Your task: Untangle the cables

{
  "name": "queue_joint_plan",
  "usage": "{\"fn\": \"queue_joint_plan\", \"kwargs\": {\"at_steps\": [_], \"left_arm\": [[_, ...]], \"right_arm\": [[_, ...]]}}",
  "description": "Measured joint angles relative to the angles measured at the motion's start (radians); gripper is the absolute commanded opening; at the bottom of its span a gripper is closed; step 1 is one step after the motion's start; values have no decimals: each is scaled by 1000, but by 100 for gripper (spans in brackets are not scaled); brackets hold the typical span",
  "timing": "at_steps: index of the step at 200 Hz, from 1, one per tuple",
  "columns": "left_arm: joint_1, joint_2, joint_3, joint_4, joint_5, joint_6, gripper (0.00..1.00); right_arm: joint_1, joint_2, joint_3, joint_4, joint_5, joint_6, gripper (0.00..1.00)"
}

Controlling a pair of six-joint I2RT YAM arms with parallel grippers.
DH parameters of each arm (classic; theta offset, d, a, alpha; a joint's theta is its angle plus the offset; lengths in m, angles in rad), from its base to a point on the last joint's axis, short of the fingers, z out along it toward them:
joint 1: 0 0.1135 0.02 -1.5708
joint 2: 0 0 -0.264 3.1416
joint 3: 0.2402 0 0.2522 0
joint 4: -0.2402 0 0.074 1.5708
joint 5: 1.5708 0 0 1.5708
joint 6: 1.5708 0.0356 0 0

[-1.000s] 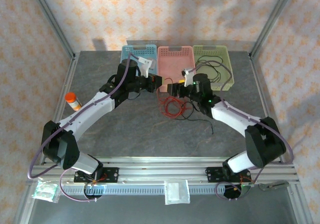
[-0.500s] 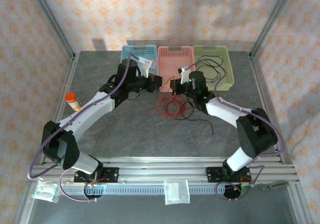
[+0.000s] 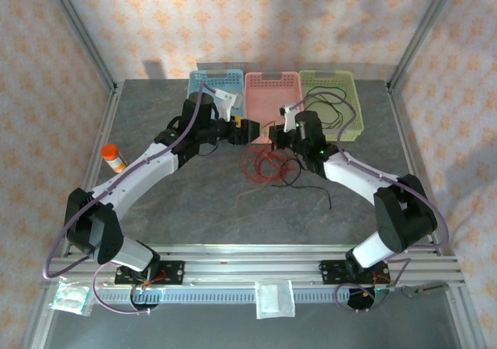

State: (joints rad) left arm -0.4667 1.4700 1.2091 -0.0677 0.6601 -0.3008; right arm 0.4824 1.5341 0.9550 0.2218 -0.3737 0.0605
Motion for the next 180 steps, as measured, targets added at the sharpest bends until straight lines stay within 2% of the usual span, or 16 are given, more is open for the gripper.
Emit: {"fn": "queue_joint_plan", "kwargs": {"at_steps": [35,55,82,121,127,137,149,160,180], "left_arm": [[-3,5,-9,5,29,24,80],[-11,27,-9,2,31,56,74],[-21,80,-9,-31,19,100,50],[-24,101,-3,-65,-2,117,5],[-24,101,4,-69,-3,113,0],[-24,100,18,-74,-3,114,0],[-24,94,40,-76,9,100,0],[-24,84,66,-75,24,91,0],[-29,60,120,-74,49,74,0]], "right_arm": [[0,4,35,-38,-13,1,0],[0,4,56,-51,-35,1,0],[0,4,63,-56,-55,1,0],[0,4,63,-79,-56,2,0],[0,4,63,-80,-52,3,6],[0,4,63,-79,-47,10,19],[0,8,63,-63,-42,32,39],[0,19,63,-34,-42,67,51],[9,63,64,35,-47,116,54]]}}
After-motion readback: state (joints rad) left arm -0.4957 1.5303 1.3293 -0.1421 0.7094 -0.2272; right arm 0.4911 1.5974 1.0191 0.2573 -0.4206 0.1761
